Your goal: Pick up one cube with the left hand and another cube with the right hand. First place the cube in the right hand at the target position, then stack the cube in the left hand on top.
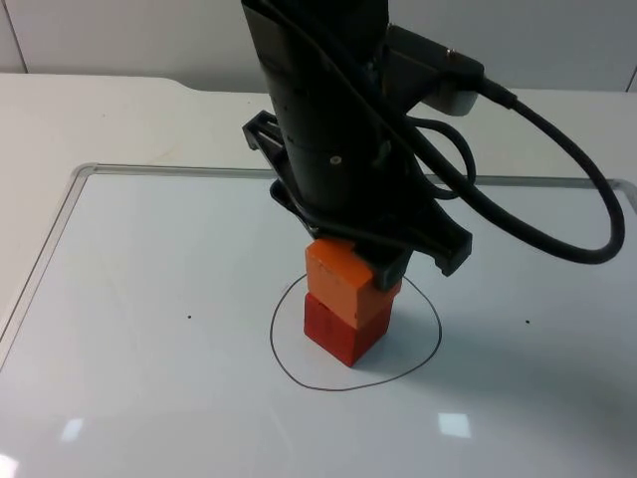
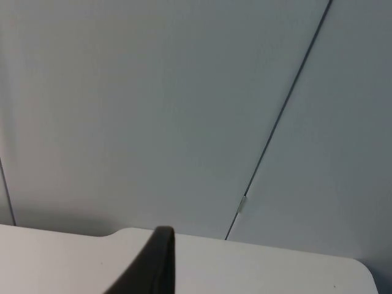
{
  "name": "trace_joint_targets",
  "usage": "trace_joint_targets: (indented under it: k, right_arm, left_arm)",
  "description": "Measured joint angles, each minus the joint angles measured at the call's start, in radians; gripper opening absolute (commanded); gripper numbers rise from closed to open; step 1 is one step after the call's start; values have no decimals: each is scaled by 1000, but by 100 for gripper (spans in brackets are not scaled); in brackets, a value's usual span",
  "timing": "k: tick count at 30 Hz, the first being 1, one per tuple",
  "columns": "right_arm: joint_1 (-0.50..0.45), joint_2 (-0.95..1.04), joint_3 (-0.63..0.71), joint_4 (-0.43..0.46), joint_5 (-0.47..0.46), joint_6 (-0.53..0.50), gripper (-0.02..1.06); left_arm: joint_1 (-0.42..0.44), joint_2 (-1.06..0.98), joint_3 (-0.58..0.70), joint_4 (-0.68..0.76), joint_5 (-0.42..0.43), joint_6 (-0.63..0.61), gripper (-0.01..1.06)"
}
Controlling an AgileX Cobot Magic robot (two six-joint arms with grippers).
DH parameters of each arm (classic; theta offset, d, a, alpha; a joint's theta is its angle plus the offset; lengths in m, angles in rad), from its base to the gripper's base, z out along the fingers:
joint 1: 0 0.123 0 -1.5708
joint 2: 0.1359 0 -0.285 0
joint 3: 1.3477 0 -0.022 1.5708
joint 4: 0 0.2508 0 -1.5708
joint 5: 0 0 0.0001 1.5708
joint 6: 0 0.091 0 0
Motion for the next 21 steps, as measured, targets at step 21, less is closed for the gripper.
trace_joint_targets:
  k: [21]
  right_arm:
    - [0, 0, 0, 0, 0, 0, 106]
  left_arm:
    - [0, 0, 0, 4, -18, 66, 6]
